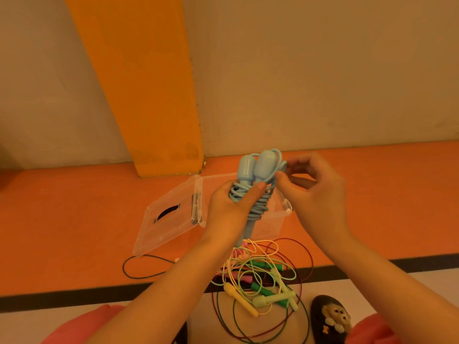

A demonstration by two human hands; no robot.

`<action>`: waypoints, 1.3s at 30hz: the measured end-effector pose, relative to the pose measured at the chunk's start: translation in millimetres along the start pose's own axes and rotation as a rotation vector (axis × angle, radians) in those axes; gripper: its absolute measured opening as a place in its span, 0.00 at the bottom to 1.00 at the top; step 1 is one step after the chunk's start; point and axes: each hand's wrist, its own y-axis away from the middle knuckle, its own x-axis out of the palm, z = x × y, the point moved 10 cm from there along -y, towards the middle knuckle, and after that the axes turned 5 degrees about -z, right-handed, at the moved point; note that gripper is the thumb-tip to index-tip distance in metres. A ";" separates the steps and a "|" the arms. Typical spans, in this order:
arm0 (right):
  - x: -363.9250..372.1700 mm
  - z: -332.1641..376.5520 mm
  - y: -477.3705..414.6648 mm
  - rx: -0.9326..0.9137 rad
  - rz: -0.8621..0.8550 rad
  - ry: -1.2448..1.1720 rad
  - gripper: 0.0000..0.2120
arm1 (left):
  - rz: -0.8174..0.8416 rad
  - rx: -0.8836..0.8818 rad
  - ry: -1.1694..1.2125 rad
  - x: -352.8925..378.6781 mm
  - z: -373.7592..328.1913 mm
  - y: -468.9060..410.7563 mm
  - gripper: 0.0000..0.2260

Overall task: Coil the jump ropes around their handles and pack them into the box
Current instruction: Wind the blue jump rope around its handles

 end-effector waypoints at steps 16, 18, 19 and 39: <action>7.8 -4.0 -6.2 -0.044 0.049 0.108 0.13 | -0.054 0.093 0.042 -6.0 -5.7 5.0 0.09; 7.3 1.9 -3.0 -0.090 0.049 0.104 0.10 | -0.048 0.137 0.010 -7.5 -10.8 3.9 0.09; 7.7 4.2 -0.5 -0.114 0.049 0.110 0.08 | -0.045 0.150 -0.005 -7.5 -12.0 4.2 0.09; 13.1 -11.3 8.1 0.134 0.052 -0.113 0.19 | -0.106 0.193 -0.121 -7.3 -8.0 6.2 0.09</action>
